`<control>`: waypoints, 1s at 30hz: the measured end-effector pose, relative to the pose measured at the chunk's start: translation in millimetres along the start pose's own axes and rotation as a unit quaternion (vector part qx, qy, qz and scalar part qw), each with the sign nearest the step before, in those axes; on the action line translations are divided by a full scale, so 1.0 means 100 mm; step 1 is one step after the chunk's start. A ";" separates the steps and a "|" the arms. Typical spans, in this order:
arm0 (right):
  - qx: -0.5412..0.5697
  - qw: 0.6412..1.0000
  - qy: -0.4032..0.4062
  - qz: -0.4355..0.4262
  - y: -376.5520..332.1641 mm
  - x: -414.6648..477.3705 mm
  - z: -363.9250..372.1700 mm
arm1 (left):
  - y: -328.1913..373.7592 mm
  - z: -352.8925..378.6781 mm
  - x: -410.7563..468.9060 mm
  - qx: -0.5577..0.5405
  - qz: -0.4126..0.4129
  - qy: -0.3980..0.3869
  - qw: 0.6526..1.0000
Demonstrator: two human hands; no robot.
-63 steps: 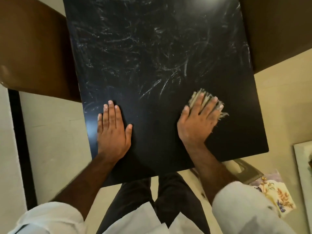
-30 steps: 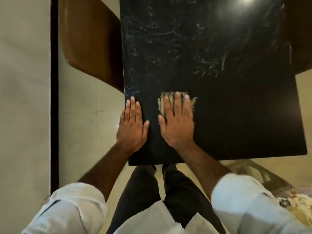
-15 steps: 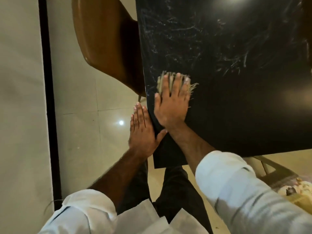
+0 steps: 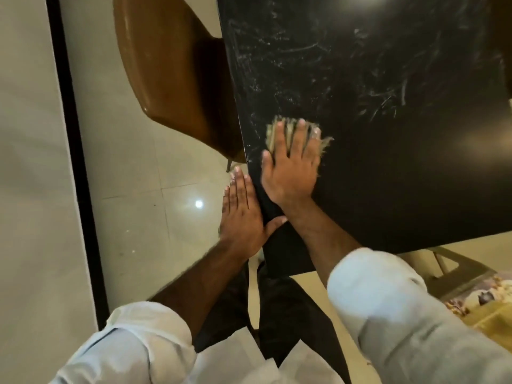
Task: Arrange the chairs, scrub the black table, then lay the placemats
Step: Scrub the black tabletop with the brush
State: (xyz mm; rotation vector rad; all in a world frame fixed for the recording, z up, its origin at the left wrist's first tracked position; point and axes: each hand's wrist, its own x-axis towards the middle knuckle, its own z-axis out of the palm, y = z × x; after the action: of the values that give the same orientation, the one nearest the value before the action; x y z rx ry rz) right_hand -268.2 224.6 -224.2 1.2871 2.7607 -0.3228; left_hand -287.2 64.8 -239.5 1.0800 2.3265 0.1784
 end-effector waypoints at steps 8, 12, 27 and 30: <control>0.026 0.985 -0.043 -0.162 -0.12 -0.22 0.05 | 0.00 0.08 -0.05 0.020 0.005 -0.009 1.000; 0.007 0.993 -0.038 -0.110 0.23 -0.39 -0.04 | 0.07 -0.01 -0.05 0.011 -0.029 -0.015 0.999; 0.013 0.991 -0.030 -0.131 0.13 -0.13 -0.05 | 0.12 -0.03 -0.04 -0.001 -0.048 -0.038 0.998; 0.023 0.983 -0.069 -0.171 0.41 -0.43 -0.09 | 0.17 -0.12 -0.05 0.020 -0.055 -0.045 0.997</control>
State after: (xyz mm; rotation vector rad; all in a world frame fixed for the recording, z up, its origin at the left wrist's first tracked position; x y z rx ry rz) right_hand -208.4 220.1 -215.4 0.7570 2.8589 -0.4787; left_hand -279.7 73.5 -221.8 0.9558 2.3098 0.0414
